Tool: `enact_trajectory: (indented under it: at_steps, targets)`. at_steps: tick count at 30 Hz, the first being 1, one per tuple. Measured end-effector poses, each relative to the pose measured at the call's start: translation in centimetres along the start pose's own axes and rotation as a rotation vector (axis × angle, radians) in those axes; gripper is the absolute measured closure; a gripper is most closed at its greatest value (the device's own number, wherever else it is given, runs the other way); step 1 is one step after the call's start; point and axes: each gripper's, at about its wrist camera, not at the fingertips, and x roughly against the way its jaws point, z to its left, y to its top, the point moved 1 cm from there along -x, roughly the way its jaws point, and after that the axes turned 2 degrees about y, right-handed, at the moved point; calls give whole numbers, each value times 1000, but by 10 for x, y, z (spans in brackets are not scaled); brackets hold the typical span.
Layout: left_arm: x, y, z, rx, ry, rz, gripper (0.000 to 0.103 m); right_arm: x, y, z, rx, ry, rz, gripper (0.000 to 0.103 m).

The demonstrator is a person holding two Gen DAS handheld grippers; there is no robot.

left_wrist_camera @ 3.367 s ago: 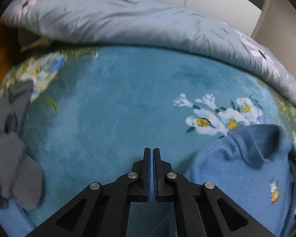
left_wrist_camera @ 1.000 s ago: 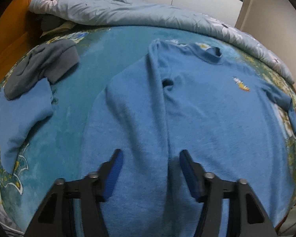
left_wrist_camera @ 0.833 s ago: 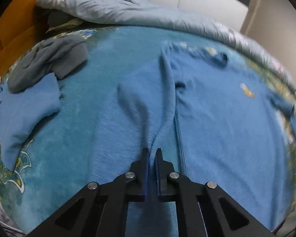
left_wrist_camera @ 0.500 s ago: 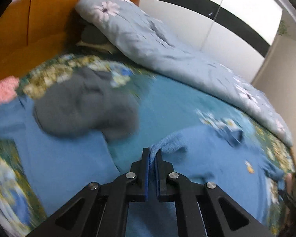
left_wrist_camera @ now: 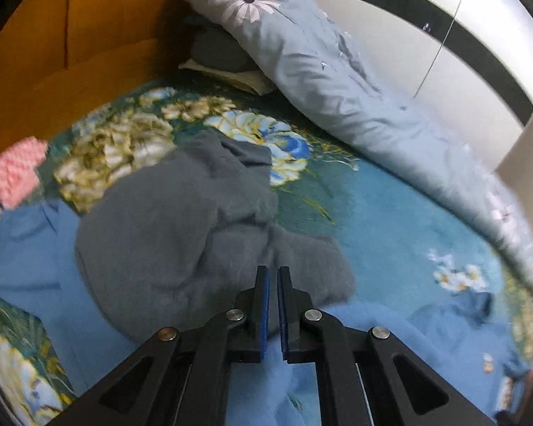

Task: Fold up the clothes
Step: 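Grasp the other sleeve with the left gripper, fold it across the body, release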

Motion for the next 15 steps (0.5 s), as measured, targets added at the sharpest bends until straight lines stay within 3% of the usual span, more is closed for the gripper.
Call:
enact_trajectory:
  at_steps: [2, 3, 4, 9, 12, 15]
  targets:
    - [5, -8, 11, 24, -18, -1, 73, -2, -1, 1, -13, 15, 8, 50]
    - [7, -12, 17, 37, -27, -1, 58, -3, -2, 3, -17, 23, 10, 50]
    - [9, -16, 22, 49, -36, -2, 48, -2, -3, 5, -12, 28, 10, 50]
    - [21, -35, 50, 110, -80, -4, 39, -1, -8, 15, 5, 44, 9, 50]
    - [0, -47, 61, 167, -127, 80, 39, 0, -11, 16, -3, 50, 7, 50]
    - [-19, -53, 68, 239, -154, 114, 39, 3, -12, 16, -11, 58, 8, 50]
